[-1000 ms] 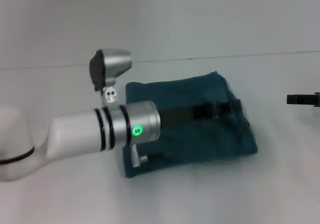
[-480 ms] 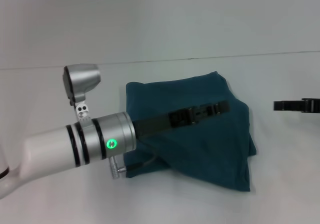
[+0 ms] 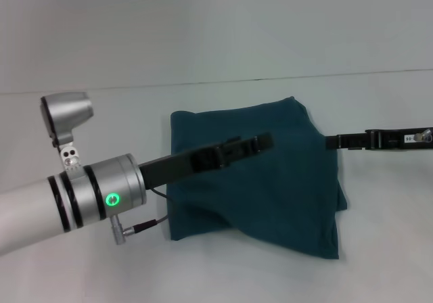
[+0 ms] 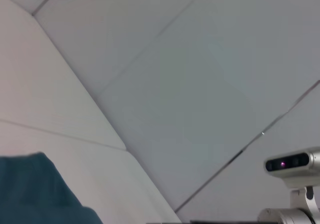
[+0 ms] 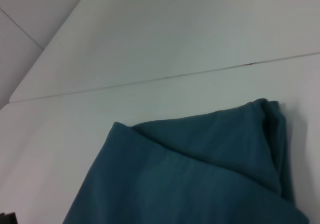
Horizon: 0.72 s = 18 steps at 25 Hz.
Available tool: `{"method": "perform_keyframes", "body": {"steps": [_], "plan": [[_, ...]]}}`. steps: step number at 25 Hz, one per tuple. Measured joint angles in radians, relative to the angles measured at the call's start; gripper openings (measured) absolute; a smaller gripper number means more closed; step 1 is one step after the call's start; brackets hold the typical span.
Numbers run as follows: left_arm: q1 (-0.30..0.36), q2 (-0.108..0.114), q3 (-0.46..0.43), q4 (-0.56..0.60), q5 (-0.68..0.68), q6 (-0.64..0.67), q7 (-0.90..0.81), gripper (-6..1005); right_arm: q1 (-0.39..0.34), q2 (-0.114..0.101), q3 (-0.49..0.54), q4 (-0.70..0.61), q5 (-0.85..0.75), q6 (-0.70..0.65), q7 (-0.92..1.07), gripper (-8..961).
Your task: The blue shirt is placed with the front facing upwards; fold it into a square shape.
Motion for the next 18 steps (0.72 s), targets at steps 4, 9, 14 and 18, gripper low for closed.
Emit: {"method": "perform_keyframes", "body": {"steps": [4, 9, 14, 18], "plan": [[0.021, 0.004, -0.009, 0.018, 0.007, -0.004, 0.007, 930, 0.001, -0.001, -0.017, 0.005, -0.001, -0.008, 0.023, 761], [0.030, 0.005, -0.062, 0.023, 0.079, -0.006, 0.011, 968, -0.012, -0.005, -0.066, 0.006, -0.007, -0.015, 0.065, 761], [0.032, 0.006, -0.097, 0.028, 0.140, -0.009, 0.011, 969, -0.007, -0.010, -0.076, 0.045, -0.028, -0.015, 0.080, 761], [0.033, 0.013, -0.103, 0.038, 0.183, -0.007, 0.011, 968, -0.001, -0.013, -0.081, 0.074, -0.043, -0.006, 0.092, 760]]}}
